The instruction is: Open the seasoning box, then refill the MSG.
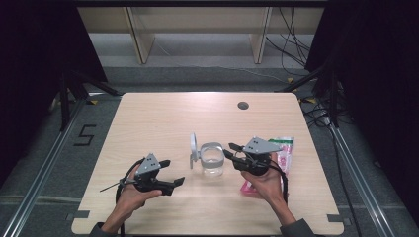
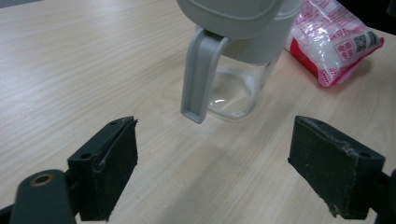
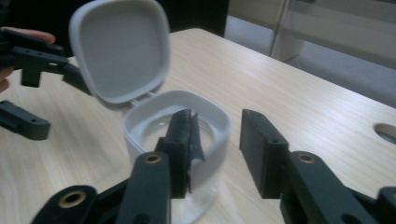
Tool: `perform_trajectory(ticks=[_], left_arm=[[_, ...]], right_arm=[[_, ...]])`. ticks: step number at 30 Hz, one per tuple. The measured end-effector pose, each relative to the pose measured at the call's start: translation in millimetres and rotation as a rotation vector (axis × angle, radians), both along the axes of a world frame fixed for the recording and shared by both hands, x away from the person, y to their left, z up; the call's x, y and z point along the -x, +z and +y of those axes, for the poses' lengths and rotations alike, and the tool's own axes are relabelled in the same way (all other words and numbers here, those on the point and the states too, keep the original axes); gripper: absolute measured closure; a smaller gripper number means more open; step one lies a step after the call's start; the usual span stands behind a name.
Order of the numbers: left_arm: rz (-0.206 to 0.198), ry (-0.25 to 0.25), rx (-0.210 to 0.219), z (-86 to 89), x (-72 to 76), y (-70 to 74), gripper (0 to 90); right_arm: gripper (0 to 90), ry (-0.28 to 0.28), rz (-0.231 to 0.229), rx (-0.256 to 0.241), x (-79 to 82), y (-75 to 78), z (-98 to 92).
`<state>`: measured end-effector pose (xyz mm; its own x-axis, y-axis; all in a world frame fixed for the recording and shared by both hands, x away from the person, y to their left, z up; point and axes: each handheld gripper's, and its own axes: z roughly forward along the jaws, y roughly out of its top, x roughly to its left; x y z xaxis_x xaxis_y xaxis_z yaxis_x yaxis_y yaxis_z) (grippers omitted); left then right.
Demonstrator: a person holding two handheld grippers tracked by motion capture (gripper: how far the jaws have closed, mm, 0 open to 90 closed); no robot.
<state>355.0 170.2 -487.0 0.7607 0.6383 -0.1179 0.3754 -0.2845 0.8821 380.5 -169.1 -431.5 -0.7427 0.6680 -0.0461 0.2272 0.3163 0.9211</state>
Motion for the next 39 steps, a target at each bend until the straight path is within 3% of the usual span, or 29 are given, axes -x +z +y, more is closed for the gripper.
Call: perform_trajectory(ticks=[2,4,5,7,8,11,12,16,17,18,24,25,27,29,37,38,39], left_arm=[[-0.006,-0.001,-0.004,-0.5,1.2,0.2,14.7],[-0.029,-0.012,0.002,-0.7,2.5,0.4,14.8],[-0.029,-0.012,0.002,-0.7,2.5,0.4,14.8],[-0.014,0.003,0.017,-2.3,4.6,-0.9,14.8],[-0.013,0.009,0.008,-2.6,6.0,-2.1,14.8],[-0.021,-0.013,0.001,-2.2,4.7,-3.7,14.8],[0.01,-0.007,0.023,-3.0,5.7,-4.2,14.8],[0.013,0.004,0.019,-4.5,6.4,-3.6,14.8],[0.016,-0.002,0.024,-4.8,6.3,-3.6,14.8],[0.009,-0.005,0.011,-3.9,6.5,-2.3,14.8],[-0.004,-0.016,0.005,-1.5,4.4,-0.4,14.9],[-0.004,-0.016,0.005,-1.5,4.4,-0.4,14.9],[0.017,0.001,0.015,-2.2,5.6,-0.7,14.9],[-0.004,-0.014,-0.005,-1.8,5.2,-0.5,14.9],[0.004,-0.024,0.007,-1.6,4.7,-0.1,14.9],[0.022,0.003,0.013,-2.1,5.8,-0.5,14.9],[0.022,0.0,0.013,-2.1,5.5,-0.7,14.9]], right_arm=[[60.8,0.0,0.0,-0.011,-0.2,-1.0,-3.9],[50.4,-0.057,0.024,-0.016,1.8,-1.2,-15.7],[50.4,-0.057,0.024,-0.016,1.8,-1.2,-15.7],[45.4,-0.073,0.013,-0.033,-1.2,-2.6,-21.3],[41.6,-0.112,0.048,-0.048,2.5,-2.6,-24.7],[38.6,-0.121,0.035,-0.04,0.8,-3.4,-30.0],[33.1,-0.124,0.057,-0.047,0.6,-5.1,-33.8],[28.3,-0.15,0.064,-0.068,1.2,-8.9,-40.1],[25.5,-0.144,0.062,-0.055,0.1,-9.8,-44.5],[19.5,-0.175,0.089,-0.06,1.2,-12.4,-49.8],[15.7,-0.232,0.081,-0.059,1.9,-14.9,-66.3],[15.7,-0.249,0.102,-0.059,4.4,-13.9,-68.4],[15.6,-0.27,0.097,-0.061,5.2,-15.5,-72.5],[15.6,-0.294,0.092,-0.048,5.1,-17.3,-78.2],[15.6,-0.313,0.11,-0.07,7.6,-19.4,-92.9],[15.5,-0.315,0.082,-0.074,6.6,-20.8,-97.7],[15.6,-0.333,0.102,-0.086,8.8,-21.3,-97.2]])
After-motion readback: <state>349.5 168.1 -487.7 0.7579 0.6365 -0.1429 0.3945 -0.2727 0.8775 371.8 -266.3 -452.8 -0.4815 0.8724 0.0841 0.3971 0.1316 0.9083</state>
